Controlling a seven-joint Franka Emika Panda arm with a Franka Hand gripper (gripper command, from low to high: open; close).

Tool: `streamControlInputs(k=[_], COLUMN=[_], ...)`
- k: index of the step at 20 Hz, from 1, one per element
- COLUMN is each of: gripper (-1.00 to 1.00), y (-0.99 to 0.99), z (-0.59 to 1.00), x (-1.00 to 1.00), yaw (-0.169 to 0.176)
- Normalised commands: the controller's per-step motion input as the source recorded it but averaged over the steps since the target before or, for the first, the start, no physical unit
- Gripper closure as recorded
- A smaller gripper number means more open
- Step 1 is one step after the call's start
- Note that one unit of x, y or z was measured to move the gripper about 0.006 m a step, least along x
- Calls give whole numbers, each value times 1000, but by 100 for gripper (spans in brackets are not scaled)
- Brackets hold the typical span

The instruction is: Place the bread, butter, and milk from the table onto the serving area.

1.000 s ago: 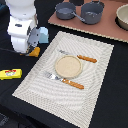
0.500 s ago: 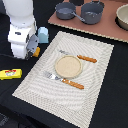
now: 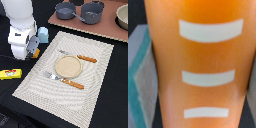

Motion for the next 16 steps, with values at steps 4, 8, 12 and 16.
streamControlInputs(k=[4, 8, 12, 16], gripper=[100, 100, 100, 100], y=[-16, -8, 13, 69], z=[177, 1000, 1000, 1000], x=[-36, 173, 750, 983], yaw=[10, -34, -44, -9])
